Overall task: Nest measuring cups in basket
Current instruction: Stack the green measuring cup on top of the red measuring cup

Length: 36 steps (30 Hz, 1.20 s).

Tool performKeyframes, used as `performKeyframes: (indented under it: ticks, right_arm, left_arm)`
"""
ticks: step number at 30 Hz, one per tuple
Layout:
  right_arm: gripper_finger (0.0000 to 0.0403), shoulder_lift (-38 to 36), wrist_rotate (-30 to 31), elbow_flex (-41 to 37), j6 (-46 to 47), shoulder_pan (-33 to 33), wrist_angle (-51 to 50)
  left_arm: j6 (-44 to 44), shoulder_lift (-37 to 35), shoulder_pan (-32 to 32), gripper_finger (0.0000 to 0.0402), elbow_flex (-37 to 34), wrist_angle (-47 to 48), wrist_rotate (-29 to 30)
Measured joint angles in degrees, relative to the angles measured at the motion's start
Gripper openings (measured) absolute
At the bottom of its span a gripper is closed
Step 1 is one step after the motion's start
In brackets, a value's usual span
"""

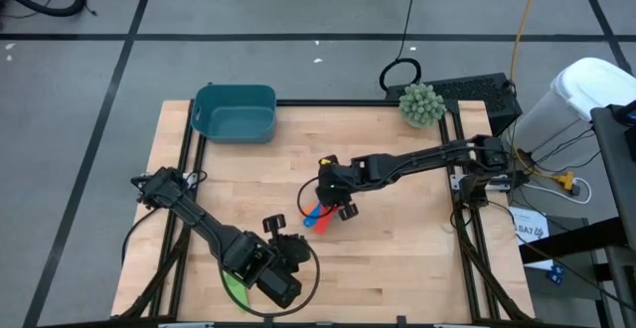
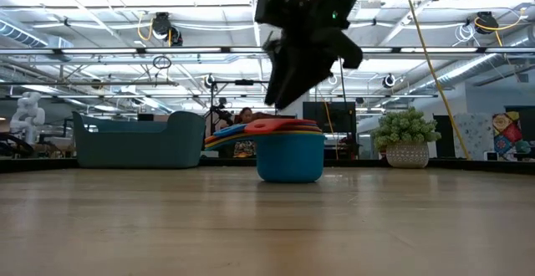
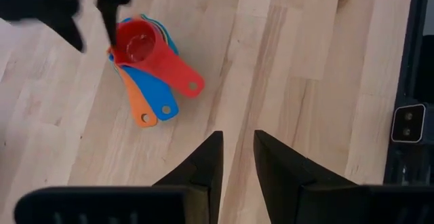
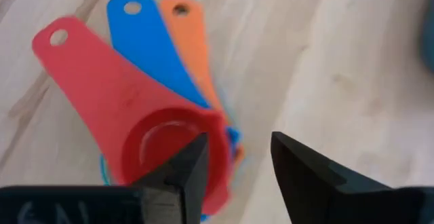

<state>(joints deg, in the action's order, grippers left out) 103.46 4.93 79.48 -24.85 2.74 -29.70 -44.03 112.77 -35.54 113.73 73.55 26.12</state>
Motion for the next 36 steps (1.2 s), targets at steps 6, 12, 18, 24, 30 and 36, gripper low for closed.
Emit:
performKeyframes:
  ticks: [6, 12, 18, 24, 30, 36]
  right_arm:
    - [0.0157, -7.47, 4.46, 0.0, -1.59, 1.03, 0.42]
    - [0.0157, -17.81, 5.55, 0.0, 1.9, 3.73, -1.59]
    - [0.0157, -24.48, 5.58, 0.0, 4.51, 8.06, -7.61]
    - [0.0157, -27.88, 7.72, -3.57, 8.12, 10.73, -13.42]
    - [0.0157, -31.07, 8.92, -11.58, 13.56, 10.86, -13.5]
    - [0.0157, -33.37, 8.52, -17.83, 19.55, 11.05, -9.19]
  left_arm:
    - [-8.45, 0.0, -1.21, 0.0088, 0.0, 5.65, -0.62]
    - [-29.32, 0.19, -2.56, 0.0088, 0.0, 16.74, -4.77]
    - [-42.54, 0.86, -3.39, 0.0088, -6.17, 16.37, -15.33]
    - [-50.0, 0.96, -7.36, 0.0088, -15.21, 16.54, -23.84]
    - [-55.04, 0.85, -13.31, 0.0088, -16.33, 16.46, -21.74]
    - [-64.1, 0.76, -18.68, 0.0088, -18.56, 12.94, -21.4]
